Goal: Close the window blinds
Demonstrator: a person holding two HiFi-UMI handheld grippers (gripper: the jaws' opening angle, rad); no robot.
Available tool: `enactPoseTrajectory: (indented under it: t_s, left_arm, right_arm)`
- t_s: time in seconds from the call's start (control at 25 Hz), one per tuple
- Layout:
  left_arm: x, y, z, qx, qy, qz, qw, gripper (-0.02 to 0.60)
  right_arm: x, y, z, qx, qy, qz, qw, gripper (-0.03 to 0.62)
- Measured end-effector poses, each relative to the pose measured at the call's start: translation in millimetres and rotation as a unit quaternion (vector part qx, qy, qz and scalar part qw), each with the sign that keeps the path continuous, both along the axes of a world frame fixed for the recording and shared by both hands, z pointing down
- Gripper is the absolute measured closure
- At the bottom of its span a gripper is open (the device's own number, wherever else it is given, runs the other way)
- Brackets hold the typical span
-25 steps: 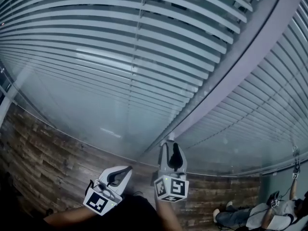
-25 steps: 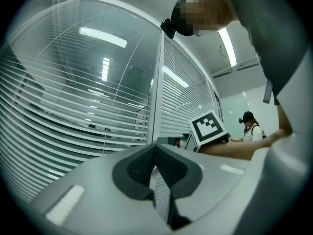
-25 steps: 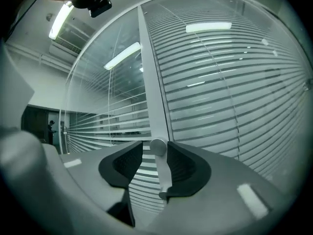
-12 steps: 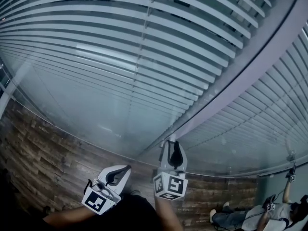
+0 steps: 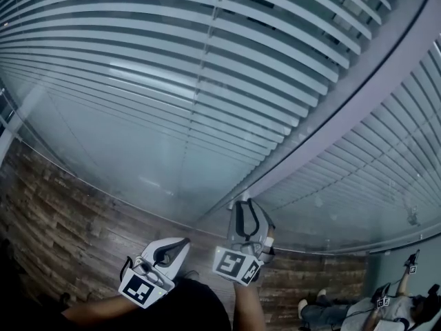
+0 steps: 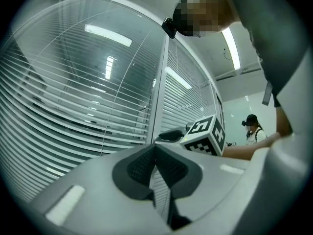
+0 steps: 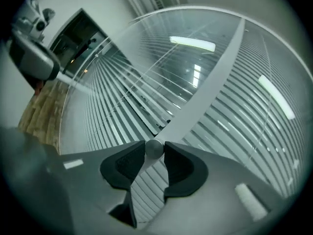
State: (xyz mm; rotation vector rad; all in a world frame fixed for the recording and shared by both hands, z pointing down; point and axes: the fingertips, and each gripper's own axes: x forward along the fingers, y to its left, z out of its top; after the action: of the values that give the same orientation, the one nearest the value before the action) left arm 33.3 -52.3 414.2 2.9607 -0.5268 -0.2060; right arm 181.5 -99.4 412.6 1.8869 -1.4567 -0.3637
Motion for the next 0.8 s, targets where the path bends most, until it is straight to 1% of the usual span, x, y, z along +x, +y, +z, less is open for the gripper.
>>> enactPoseTrajectory:
  t_s: [0.04, 0.08, 0.12, 0.16, 0.2, 0.24, 0.28, 0.32, 0.36, 0.44, 0.52, 0.56, 0.72, 0.8]
  left_arm:
    - [1, 1, 0, 0.000, 0.000, 0.001, 1.0000, 0.583]
    - [1, 2, 0, 0.001, -0.001, 0.001, 1.0000, 0.583]
    - [1, 3, 1, 0.000, -0.002, 0.002, 1.0000, 0.583]
    - [2, 4, 1, 0.000, -0.003, 0.002, 1.0000, 0.583]
    - [2, 4, 1, 0.000, -0.004, 0.002, 1.0000, 0.583]
    - [2, 5, 1, 0.000, -0.003, 0.001, 1.0000, 0.583]
    - [2, 5, 1, -0.001, -0.002, 0.001, 1.0000, 0.583]
    - [2, 5, 0, -0.001, -0.001, -0.001, 1.0000, 0.583]
    - [2, 5, 0, -0.002, 0.000, -0.002, 1.0000, 0.583]
    - [1, 5, 2, -0.005, 0.000, -0.004, 1.0000, 0.583]
    - [0, 6, 5, -0.008, -0.001, -0.005, 1.0000, 0.583]
    - [0, 7, 6, -0.008, -0.002, -0.006, 0.9999, 0.583]
    - [-4, 7, 4, -0.007, -0.005, -0.008, 0.9999, 0.583]
    - [-6, 6, 6, -0.010, -0.003, -0.013, 0.9999, 0.583]
  right_arm:
    - [0, 0, 1, -0.008, 0.016, -0.003, 1.000, 0.465]
    - [0, 0, 1, -0.011, 0.020, -0.006, 1.000, 0.465]
    - [0, -1, 1, -0.006, 0.008, -0.009, 1.000, 0.462]
    - [0, -1, -1, 0.008, -0.025, -0.011, 1.000, 0.459]
    - [1, 0, -3, 0.032, -0.080, -0.014, 0.996, 0.457]
    - [3, 2, -6, 0.060, -0.149, -0.016, 0.987, 0.445]
    - [5, 4, -7, 0.085, -0.215, -0.014, 0.973, 0.428]
    - [9, 7, -7, 0.103, -0.264, -0.008, 0.959, 0.419]
    - [12, 10, -7, 0.120, -0.297, -0.001, 0.947, 0.419]
    - [15, 13, -6, 0.155, -0.344, 0.013, 0.926, 0.419]
    - [15, 15, -7, 0.190, -0.373, 0.025, 0.908, 0.419]
    - [14, 16, -7, 0.201, -0.381, 0.029, 0.902, 0.419]
    - [13, 11, -2, 0.203, -0.410, 0.046, 0.888, 0.421]
    - [15, 7, 4, 0.200, -0.417, 0.051, 0.885, 0.424]
